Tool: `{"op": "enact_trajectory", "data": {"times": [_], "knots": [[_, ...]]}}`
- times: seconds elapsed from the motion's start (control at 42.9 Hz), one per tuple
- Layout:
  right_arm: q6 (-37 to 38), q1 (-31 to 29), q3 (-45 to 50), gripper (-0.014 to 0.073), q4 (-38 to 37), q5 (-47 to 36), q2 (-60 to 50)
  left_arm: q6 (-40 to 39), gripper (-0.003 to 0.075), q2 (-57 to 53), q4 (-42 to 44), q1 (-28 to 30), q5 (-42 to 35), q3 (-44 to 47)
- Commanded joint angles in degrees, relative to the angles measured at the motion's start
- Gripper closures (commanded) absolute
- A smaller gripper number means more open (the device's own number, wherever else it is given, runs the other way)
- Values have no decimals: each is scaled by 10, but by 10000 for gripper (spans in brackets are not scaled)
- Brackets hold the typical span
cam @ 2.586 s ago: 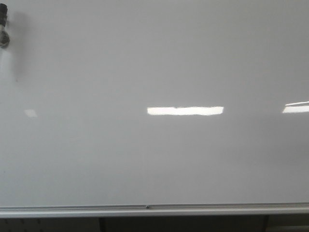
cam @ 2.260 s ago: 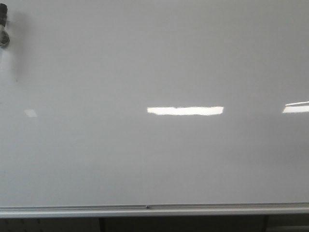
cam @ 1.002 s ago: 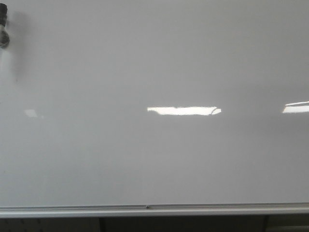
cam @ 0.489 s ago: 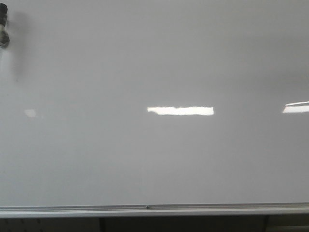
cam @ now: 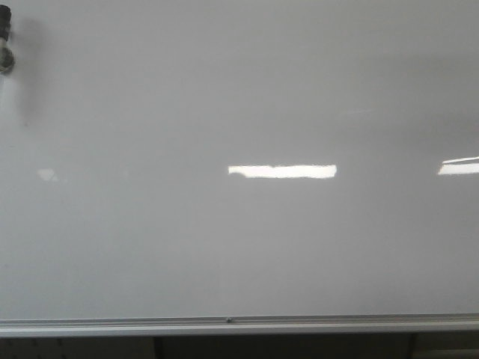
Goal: Write number 2 on whiteboard
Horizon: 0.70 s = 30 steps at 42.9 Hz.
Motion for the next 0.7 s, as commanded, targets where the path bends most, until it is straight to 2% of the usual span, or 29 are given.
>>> {"op": "enact_trajectory", "data": {"times": [0.0, 0.047, 0.117, 0.14, 0.186, 0.256, 0.326, 0.373, 0.676], "knots": [[-8, 1, -19, 552, -8, -34, 20, 2, 735, 20, -5, -4, -36, -12], [-8, 1, -19, 463, -8, -35, 28, 2, 710, 29, -3, -4, -33, -12], [-8, 1, -19, 289, -8, -37, 38, 2, 627, 42, 4, -4, -33, -12], [-8, 1, -19, 207, -8, -37, 40, 2, 575, 46, 4, -4, -33, -12], [-8, 1, -19, 97, -8, -37, 46, 2, 485, 54, 4, -4, -34, -12], [-8, 1, -19, -22, -8, -37, 52, 4, 321, 68, 4, -4, -40, -12], [-8, 1, -19, -62, -8, -37, 60, 4, 200, 85, 4, -4, -47, -12], [-8, 1, -19, -61, -8, -37, 64, 4, 167, 100, 4, -4, -48, -16], [-8, 1, -19, -62, -8, -45, 72, 4, 176, 244, 10, -40, -50, -81]]}}
